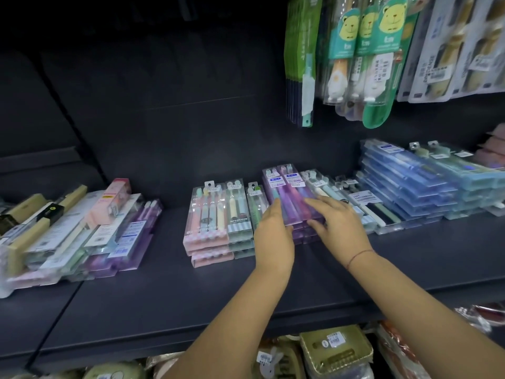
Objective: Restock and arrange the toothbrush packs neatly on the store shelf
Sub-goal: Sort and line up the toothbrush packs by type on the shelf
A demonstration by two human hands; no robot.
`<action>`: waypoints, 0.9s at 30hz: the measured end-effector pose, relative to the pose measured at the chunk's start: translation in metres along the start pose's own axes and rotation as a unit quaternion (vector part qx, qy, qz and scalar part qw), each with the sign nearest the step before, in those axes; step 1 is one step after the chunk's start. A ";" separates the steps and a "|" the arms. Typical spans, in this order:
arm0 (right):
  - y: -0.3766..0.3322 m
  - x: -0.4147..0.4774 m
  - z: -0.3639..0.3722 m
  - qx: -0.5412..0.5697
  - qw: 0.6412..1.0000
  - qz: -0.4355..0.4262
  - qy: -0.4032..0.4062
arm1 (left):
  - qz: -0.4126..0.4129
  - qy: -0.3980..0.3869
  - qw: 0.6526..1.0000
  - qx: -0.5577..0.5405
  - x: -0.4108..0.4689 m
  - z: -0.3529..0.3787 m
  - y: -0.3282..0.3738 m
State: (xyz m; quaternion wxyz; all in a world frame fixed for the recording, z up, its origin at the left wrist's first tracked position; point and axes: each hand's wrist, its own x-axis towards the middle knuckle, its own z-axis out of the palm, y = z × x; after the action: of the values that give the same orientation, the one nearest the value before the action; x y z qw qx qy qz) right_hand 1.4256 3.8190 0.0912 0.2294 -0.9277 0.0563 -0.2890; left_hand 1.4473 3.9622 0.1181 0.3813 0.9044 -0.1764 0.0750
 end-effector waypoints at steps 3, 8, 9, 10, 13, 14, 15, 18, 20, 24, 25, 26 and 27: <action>-0.005 -0.001 -0.003 -0.002 1.000 0.002 -0.001 | 0.018 -0.003 1.000 -0.005 -0.004 -0.002 0.000; -0.034 -0.008 -0.012 -0.052 0.997 -0.036 0.040 | 0.121 0.012 0.992 -0.020 -0.037 -0.045 -0.017; -0.047 -0.012 -0.013 -0.047 0.997 -0.046 0.048 | 0.127 0.040 0.991 -0.020 -0.044 -0.060 -0.031; -0.063 -0.017 -0.012 -0.034 0.996 -0.059 0.053 | 0.122 0.081 0.989 -0.015 -0.048 -0.077 -0.050; -0.116 -0.038 0.007 0.050 0.992 -0.112 0.000 | 0.035 0.228 0.971 0.061 -0.044 -0.127 -0.120; -0.135 -0.044 0.018 0.084 0.988 -0.126 -0.041 | -0.014 0.258 0.962 0.085 -0.038 -0.142 -0.143; -0.154 -0.050 0.031 0.117 0.980 -0.135 -0.086 | -0.062 0.274 0.954 0.100 -0.033 -0.155 -0.162; -0.202 -0.054 0.081 0.191 0.952 -0.138 -0.195 | -0.116 0.271 0.945 0.141 -0.021 -0.177 -0.203; -0.229 -0.045 0.115 0.189 0.943 -0.130 -0.241 | -0.101 0.239 0.945 0.201 -0.017 -0.185 -0.224; -0.266 -0.017 0.171 0.160 0.936 -0.133 -0.285 | -0.044 0.202 0.933 0.296 -0.015 -0.192 -0.256; -0.270 -0.011 0.181 0.150 0.934 -0.138 -0.294 | -0.029 0.204 0.925 0.318 -0.015 -0.192 -0.260; -0.272 -0.007 0.190 0.135 0.933 -0.145 -0.301 | -0.018 0.210 0.919 0.333 -0.015 -0.191 -0.262; -0.273 -0.004 0.196 0.120 0.933 -0.150 -0.305 | -0.012 0.218 0.915 0.338 -0.015 -0.190 -0.264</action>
State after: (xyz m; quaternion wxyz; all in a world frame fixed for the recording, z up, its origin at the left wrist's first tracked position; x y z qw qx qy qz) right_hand 1.5244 4.1392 0.0717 0.2989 -0.9344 -0.1918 -0.0276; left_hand 1.5327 4.2731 0.0721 0.0825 0.9425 -0.0426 0.3211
